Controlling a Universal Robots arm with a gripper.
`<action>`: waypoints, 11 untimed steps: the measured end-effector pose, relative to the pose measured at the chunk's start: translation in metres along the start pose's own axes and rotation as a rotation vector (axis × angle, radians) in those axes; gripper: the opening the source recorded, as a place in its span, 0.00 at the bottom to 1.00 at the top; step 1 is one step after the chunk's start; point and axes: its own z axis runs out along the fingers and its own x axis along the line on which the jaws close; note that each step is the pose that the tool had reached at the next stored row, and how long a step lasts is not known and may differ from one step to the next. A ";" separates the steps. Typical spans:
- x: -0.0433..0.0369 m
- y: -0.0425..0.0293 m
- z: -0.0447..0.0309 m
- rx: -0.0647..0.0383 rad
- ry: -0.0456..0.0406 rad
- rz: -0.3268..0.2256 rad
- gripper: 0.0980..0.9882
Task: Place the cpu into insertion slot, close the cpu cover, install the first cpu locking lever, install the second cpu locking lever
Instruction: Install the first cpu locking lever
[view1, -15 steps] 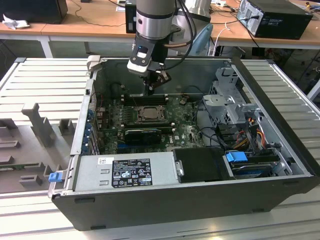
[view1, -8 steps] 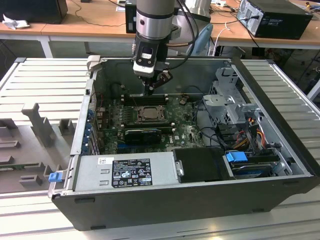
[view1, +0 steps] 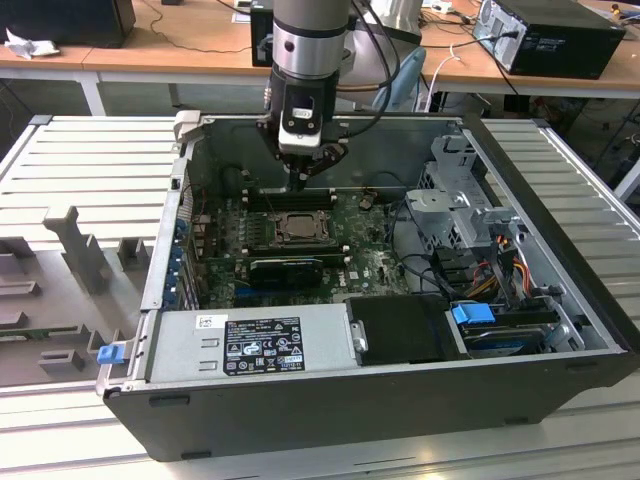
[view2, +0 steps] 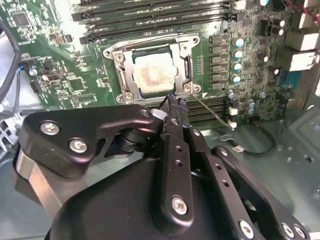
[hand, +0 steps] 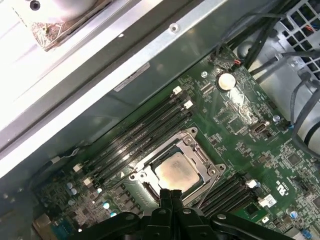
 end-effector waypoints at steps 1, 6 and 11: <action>0.0000 0.0000 0.0000 0.001 0.0002 -0.013 0.01; 0.0005 -0.0004 0.0002 0.003 0.0009 -0.072 0.01; 0.0005 -0.0004 0.0002 0.005 0.0010 -0.134 0.01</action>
